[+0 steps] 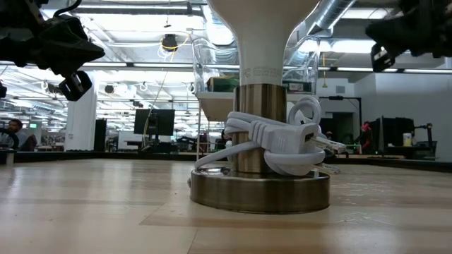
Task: Pick & Place Office Desk Supplies
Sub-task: Return to Home Position
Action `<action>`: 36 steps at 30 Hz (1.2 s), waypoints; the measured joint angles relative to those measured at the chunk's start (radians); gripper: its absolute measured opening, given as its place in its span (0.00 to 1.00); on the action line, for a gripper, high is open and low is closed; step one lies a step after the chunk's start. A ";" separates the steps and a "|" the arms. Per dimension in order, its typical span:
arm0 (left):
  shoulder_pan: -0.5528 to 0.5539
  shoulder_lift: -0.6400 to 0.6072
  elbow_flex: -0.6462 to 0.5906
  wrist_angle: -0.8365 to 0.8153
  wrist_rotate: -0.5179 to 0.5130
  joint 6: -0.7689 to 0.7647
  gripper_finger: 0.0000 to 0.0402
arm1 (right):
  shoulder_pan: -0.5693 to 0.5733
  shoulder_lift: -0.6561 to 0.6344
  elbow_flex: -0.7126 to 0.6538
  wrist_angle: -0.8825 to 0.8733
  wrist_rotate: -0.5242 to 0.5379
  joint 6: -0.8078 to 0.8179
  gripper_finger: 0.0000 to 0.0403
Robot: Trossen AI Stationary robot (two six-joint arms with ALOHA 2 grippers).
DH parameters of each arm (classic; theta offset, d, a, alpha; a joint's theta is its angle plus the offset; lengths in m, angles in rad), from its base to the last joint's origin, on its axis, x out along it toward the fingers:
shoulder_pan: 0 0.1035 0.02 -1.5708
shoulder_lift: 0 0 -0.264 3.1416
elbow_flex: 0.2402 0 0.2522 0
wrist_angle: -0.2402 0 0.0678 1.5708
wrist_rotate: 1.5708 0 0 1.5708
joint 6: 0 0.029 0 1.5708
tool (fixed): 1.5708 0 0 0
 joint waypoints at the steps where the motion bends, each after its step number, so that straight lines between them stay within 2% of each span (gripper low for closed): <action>1: 0.000 0.000 0.000 0.000 0.000 0.000 0.02 | -0.001 -0.024 -0.008 -0.021 0.002 0.003 0.06; 7: 0.000 0.000 0.000 0.000 0.000 0.000 0.02 | -0.016 -0.156 -0.012 -0.201 0.057 -0.009 0.06; 14: 0.000 0.000 0.000 0.000 0.000 0.000 0.02 | -0.034 -0.155 -0.016 -0.250 0.078 -0.009 0.06; 19: 0.000 0.000 0.000 0.000 0.000 0.000 0.02 | -0.037 -0.155 -0.064 -0.240 0.155 0.060 0.06; 24: 0.000 0.000 0.000 0.000 0.000 0.000 0.02 | -0.037 -0.155 -0.083 -0.231 0.157 0.143 0.06; 36: 0.000 0.000 0.000 0.000 0.000 0.000 0.02 | -0.037 -0.152 -0.083 -0.232 0.157 0.146 0.06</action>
